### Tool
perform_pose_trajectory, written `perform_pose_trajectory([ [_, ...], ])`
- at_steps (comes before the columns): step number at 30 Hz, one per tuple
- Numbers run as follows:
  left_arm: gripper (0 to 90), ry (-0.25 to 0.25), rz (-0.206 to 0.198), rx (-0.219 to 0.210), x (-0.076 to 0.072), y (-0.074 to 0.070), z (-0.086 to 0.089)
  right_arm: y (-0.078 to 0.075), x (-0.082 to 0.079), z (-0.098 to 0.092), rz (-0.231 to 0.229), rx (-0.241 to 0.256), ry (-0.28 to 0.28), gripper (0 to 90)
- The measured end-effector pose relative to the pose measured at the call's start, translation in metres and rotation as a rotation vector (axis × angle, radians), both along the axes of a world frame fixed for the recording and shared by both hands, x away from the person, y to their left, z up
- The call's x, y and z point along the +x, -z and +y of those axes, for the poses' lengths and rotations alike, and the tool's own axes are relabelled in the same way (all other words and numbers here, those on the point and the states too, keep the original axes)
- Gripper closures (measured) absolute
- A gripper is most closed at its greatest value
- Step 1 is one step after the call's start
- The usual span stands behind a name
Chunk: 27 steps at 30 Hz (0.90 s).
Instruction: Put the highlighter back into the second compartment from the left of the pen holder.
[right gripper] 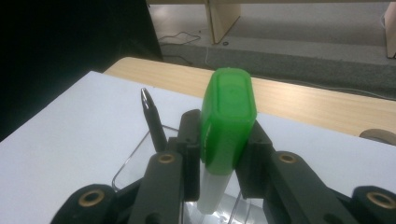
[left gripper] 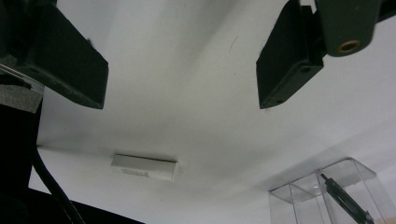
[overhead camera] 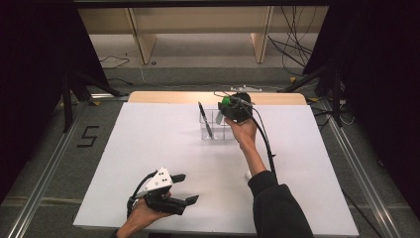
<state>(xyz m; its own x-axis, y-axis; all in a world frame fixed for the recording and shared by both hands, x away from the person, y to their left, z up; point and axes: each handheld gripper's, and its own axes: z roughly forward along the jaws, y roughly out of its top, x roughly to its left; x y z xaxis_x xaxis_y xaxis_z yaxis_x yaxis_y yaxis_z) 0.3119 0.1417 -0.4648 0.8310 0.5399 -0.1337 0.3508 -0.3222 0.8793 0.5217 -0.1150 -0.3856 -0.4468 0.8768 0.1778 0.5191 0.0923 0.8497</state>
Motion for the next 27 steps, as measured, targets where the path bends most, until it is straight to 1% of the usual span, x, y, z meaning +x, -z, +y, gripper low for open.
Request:
perform_pose_trajectory([
  [5,16.6,-0.001,-0.001,0.001,-0.0002,0.0002,-0.0005,0.0032,0.0006,0.0022,0.01,-0.016,-0.008,74.7],
  [10,16.6,0.002,-0.002,0.01,-0.0003,0.0002,-0.0005,0.0048,0.0011,0.0032,0.021,-0.021,-0.011,74.6],
  [20,16.6,0.005,-0.004,0.013,-0.0007,0.0004,-0.0012,0.0058,0.0016,0.0031,0.03,-0.025,-0.012,73.8],
  [21,16.6,0.004,-0.003,0.013,-0.0009,0.0004,-0.0013,0.0057,0.0016,0.0027,0.033,-0.023,-0.01,70.7],
  [22,16.6,0.006,-0.005,0.015,-0.0008,0.0003,-0.0012,0.0052,0.002,0.002,0.034,-0.017,-0.011,65.6],
  [24,16.6,0.008,-0.008,0.02,-0.0007,0.0004,-0.0012,0.0033,0.002,-0.0004,0.035,0.001,-0.008,64.1],
  [27,16.6,0.008,-0.008,0.023,-0.0008,0.0007,-0.0016,-0.0026,-0.0009,-0.0037,0.016,0.009,-0.009,60.3],
])
